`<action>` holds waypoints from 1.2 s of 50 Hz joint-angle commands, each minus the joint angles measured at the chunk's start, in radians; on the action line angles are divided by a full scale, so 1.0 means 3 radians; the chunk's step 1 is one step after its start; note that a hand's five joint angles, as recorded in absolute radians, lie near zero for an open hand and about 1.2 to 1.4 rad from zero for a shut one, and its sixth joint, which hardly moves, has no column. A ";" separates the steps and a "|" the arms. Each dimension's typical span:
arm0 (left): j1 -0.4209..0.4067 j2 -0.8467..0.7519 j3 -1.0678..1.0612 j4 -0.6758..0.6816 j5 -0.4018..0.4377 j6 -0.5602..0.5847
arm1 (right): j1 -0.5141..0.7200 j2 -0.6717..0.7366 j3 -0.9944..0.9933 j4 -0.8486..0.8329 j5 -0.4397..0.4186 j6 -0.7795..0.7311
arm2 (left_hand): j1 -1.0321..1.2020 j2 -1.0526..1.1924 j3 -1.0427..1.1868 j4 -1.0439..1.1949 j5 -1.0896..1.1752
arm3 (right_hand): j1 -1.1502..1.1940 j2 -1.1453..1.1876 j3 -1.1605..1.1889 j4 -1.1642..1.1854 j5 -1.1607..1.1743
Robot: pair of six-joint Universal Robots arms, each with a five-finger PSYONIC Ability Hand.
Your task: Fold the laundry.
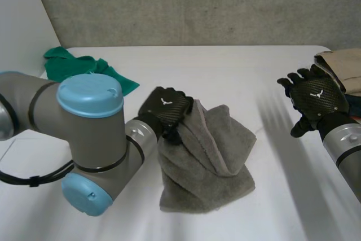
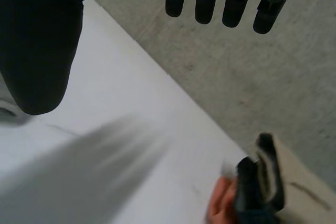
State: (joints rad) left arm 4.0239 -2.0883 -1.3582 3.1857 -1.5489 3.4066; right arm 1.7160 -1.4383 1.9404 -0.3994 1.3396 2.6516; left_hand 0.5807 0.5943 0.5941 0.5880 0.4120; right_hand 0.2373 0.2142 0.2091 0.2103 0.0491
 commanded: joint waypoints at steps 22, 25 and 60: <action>0.0551 0.0968 -0.1634 0.0553 -0.0089 -0.0311 | 0.0947 0.0673 -0.0644 0.1194 -0.0222 0.0933 | -0.0979 -0.1025 -0.1024 -0.1004 -0.0999 | -0.0038 0.0039 0.0056 0.0052 0.0008; 0.0526 0.0953 -0.1629 0.0579 0.0070 -0.0321 | 0.1009 0.0785 -0.0654 0.0954 -0.0079 0.0933 | -0.0950 -0.0995 -0.0995 -0.0974 -0.0969 | -0.0018 0.0059 0.0076 0.0072 0.0027; -0.0850 -0.0228 -0.0806 0.1044 -0.0502 0.1054 | 0.0861 0.2493 -0.3532 0.1786 -0.1208 0.0028 | -0.0265 -0.0310 -0.0310 -0.0289 -0.0285 | 0.0451 0.0528 0.0545 0.0541 0.0496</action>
State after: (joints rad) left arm 3.7752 -2.0873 -1.6336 3.4996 -1.6275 3.6289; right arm 1.9710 -0.7956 1.0014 0.0586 1.0547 2.6523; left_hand 0.3837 0.3850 0.3845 0.3851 0.2147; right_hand 0.2450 0.2626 0.2637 0.2633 0.0945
